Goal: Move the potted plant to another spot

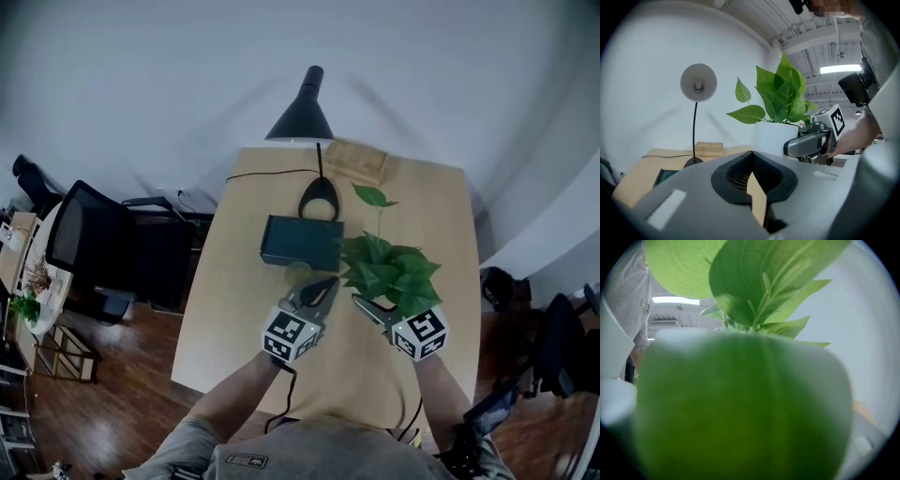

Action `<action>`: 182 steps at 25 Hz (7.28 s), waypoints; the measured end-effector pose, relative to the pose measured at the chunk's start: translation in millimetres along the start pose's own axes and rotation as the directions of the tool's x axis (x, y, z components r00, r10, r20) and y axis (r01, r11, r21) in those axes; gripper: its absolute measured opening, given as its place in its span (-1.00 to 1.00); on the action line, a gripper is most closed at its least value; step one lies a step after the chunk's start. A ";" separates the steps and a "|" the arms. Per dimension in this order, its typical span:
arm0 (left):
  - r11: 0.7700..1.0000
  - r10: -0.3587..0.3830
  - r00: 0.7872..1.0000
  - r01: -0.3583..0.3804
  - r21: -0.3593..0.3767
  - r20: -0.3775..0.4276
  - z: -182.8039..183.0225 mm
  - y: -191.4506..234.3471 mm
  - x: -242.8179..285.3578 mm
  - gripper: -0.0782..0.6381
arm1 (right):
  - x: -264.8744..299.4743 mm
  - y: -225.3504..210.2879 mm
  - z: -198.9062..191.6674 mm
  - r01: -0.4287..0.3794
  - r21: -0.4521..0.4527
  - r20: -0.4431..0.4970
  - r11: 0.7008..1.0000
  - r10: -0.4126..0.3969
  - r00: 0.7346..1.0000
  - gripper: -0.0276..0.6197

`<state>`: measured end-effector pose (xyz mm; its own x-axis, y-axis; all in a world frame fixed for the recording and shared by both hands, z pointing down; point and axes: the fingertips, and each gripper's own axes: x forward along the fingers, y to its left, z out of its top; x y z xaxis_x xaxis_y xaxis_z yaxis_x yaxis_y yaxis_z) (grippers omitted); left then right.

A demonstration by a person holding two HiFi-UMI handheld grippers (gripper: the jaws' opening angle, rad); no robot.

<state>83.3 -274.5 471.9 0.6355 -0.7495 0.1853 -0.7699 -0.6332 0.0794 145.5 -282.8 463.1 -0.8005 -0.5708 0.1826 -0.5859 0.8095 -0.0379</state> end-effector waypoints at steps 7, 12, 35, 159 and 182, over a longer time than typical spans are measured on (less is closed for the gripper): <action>1.000 -0.013 0.998 0.012 0.021 0.054 12.7 -11.4 -62.7 -0.78 | 3.1 72.5 25.5 -0.019 -0.071 0.015 0.997 0.020 1.000 0.46; 1.000 0.007 0.998 -0.008 0.014 0.069 13.9 -7.0 -93.8 -0.78 | 9.6 101.8 35.4 -0.022 -0.101 0.023 0.995 0.025 0.999 0.46; 0.966 0.260 0.963 -0.259 -0.020 0.066 -1.9 31.1 -207.3 -0.78 | 58.2 182.8 44.7 -0.165 -0.124 0.052 0.978 0.173 0.984 0.46; 0.961 0.058 0.987 -0.095 -0.261 -0.148 -121.5 -73.6 -291.6 -0.78 | -76.4 296.3 -105.2 -0.028 0.163 -0.235 0.986 0.066 0.970 -0.90; 0.949 -0.192 0.972 0.149 -0.279 -0.132 -109.2 -127.3 -296.4 -0.78 | -119.4 351.0 -109.6 0.146 0.333 -0.201 0.932 -0.081 0.976 -0.90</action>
<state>-13.3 49.3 513.8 0.7579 -0.5820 0.2947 -0.6519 -0.6586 0.3760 49.2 84.5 535.6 -0.7088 -0.5950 0.3790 -0.7044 0.6254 -0.3357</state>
